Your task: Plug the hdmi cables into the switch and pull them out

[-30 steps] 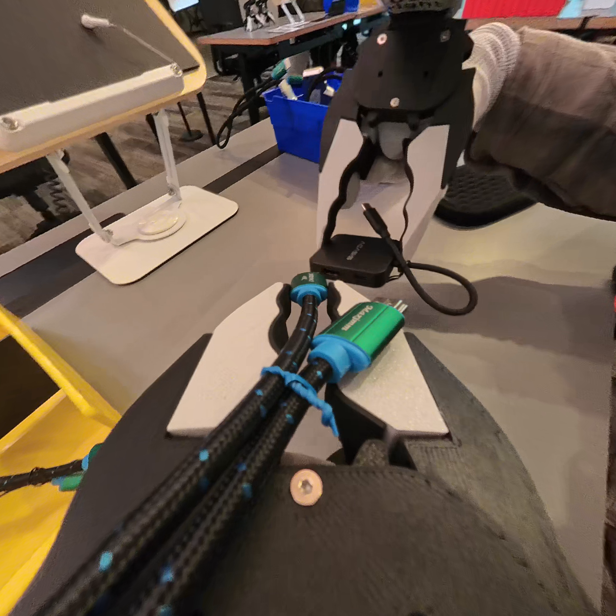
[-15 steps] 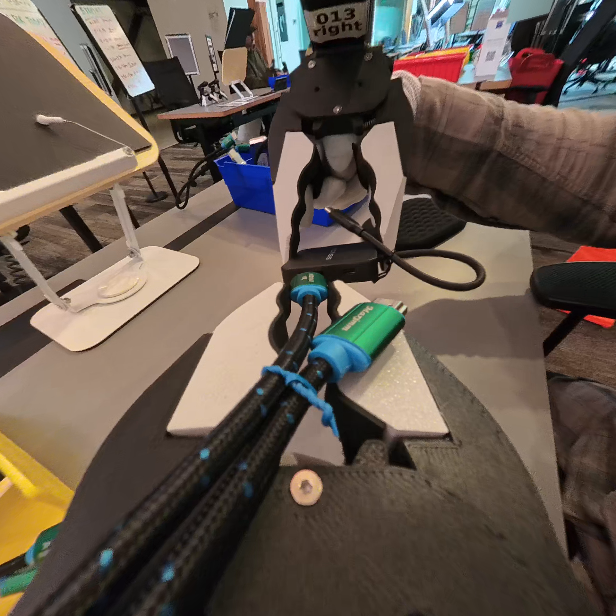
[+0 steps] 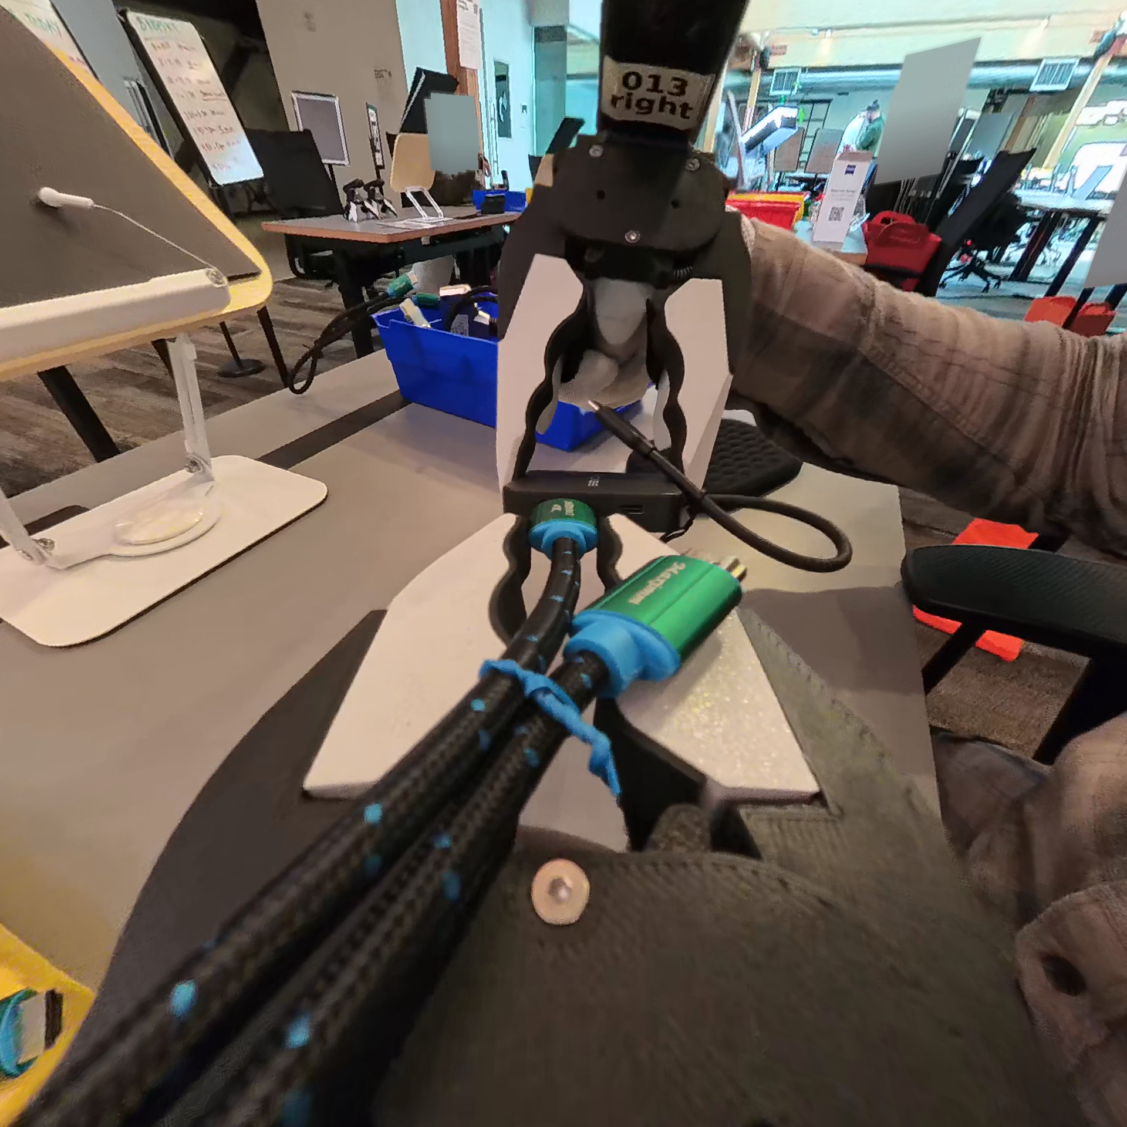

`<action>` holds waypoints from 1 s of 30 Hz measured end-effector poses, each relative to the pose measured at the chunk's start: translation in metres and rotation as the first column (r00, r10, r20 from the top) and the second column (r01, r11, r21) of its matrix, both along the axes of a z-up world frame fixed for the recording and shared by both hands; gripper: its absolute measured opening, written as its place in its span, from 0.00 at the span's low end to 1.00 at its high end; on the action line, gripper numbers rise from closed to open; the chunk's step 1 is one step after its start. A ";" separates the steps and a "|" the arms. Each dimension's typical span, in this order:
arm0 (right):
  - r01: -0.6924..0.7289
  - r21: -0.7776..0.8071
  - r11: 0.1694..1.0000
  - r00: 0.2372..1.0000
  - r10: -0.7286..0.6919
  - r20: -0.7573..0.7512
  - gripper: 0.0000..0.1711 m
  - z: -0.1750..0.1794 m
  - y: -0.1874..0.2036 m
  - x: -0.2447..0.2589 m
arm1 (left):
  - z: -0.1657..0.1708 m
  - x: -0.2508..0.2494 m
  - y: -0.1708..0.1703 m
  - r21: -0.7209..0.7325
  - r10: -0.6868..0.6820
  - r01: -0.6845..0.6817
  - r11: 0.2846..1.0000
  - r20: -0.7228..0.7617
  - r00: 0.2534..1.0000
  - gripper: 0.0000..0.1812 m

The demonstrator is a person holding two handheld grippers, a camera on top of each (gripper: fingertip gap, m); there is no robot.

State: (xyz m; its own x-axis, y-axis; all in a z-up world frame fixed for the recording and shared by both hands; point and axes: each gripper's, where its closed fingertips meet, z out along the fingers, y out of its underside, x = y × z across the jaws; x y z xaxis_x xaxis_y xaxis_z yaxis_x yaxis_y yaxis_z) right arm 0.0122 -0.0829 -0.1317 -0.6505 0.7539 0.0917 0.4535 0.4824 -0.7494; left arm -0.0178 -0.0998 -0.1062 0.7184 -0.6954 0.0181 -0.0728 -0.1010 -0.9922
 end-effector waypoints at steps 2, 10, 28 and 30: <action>-0.001 0.011 1.000 1.000 0.001 -0.008 0.37 0.002 0.000 0.000 | 0.002 0.000 -0.001 -0.006 -0.014 0.014 1.000 0.029 0.999 0.12; -0.027 0.130 0.991 0.999 0.023 0.034 0.37 0.004 -0.003 -0.002 | 0.006 0.001 -0.002 0.005 -0.024 0.024 1.000 0.059 0.998 0.10; 0.187 0.152 0.970 0.980 -0.174 -0.095 0.37 0.012 0.016 0.001 | -0.011 -0.019 0.014 -0.123 0.053 -0.035 0.992 0.152 0.987 0.35; 0.249 0.196 0.949 0.966 -0.228 -0.120 0.37 0.010 0.022 0.001 | -0.009 -0.017 0.012 -0.174 0.020 0.028 0.984 0.272 0.962 0.36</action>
